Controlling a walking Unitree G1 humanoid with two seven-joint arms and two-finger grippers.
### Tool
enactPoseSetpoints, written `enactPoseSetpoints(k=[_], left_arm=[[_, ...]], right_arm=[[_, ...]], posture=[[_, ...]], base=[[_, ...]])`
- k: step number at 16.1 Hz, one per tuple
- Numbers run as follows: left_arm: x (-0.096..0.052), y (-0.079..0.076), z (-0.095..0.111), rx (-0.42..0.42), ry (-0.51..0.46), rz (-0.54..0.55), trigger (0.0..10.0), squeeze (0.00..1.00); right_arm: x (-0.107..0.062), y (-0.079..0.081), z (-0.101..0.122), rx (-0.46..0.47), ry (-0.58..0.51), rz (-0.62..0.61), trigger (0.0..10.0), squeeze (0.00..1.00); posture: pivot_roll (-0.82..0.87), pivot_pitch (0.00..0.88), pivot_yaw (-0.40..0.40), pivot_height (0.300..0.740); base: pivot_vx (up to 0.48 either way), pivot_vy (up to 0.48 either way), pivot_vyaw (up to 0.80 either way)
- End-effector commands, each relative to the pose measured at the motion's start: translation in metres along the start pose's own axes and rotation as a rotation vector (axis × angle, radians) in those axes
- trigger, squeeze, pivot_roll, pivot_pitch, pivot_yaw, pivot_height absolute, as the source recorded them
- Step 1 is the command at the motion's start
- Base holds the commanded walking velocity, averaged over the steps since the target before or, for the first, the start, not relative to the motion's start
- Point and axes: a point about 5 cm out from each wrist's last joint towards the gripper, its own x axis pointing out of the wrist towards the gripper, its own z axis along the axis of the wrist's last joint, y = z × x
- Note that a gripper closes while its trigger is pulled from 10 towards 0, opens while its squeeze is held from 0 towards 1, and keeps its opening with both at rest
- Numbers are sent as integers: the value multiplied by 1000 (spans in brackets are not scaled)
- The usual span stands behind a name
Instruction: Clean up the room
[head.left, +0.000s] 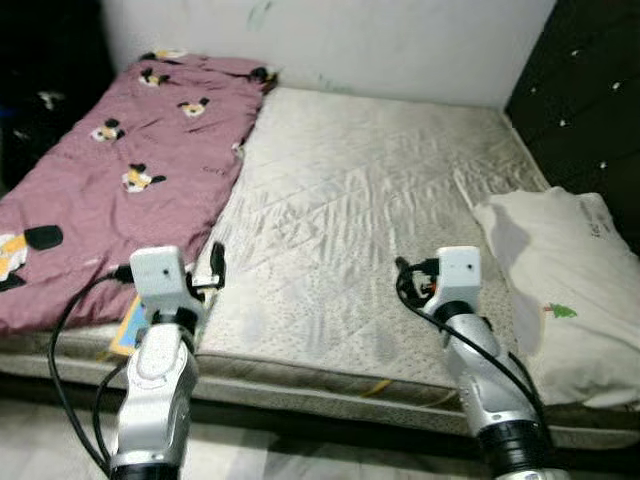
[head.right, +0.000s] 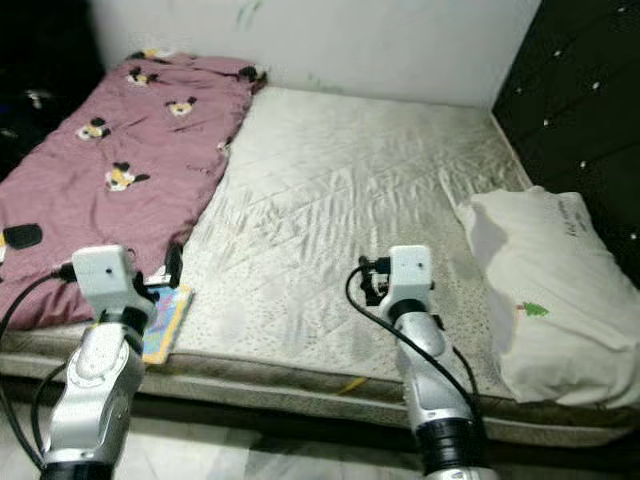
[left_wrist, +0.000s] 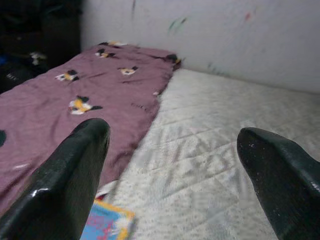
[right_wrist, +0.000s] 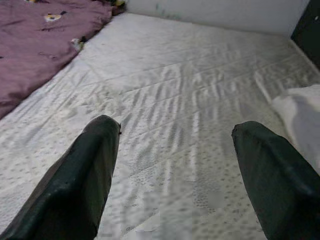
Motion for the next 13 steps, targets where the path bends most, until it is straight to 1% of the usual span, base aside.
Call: enactPoseSetpoints(k=[1, 2, 3, 5, 8, 13], left_arm=[[0, 2, 1, 5, -9, 8, 10000, 0], [-1, 2, 1, 12, -15, -4, 10000, 0], [-1, 1, 2, 15, -21, -14, 10000, 0], [-3, 0, 5, -25, -37, -51, 10000, 0], [-3, -2, 5, -38, -38, -80, 10000, 0], [-4, -3, 5, -43, -37, -94, 10000, 0]], right_arm=[[1, 6, 4, -5, -15, 15, 10000, 0], [1, 6, 3, -7, -12, 16, 10000, 0], [1, 6, 2, -8, -10, 18, 10000, 0], [1, 7, 1, -10, -5, 23, 10000, 0], [1, 8, 1, -12, -2, 28, 10000, 0], [2, 8, 0, -17, -1, 29, 10000, 0]], posture=[[54, 62, -51, 740], [54, 62, -51, 740], [52, 62, -49, 740], [52, 60, -48, 740], [55, 54, -49, 740], [57, 49, -50, 740]], base=[[0, 480, 0], [0, 259, 0], [0, 0, 0], [0, 0, 0], [316, 0, 0], [368, 0, 0]])
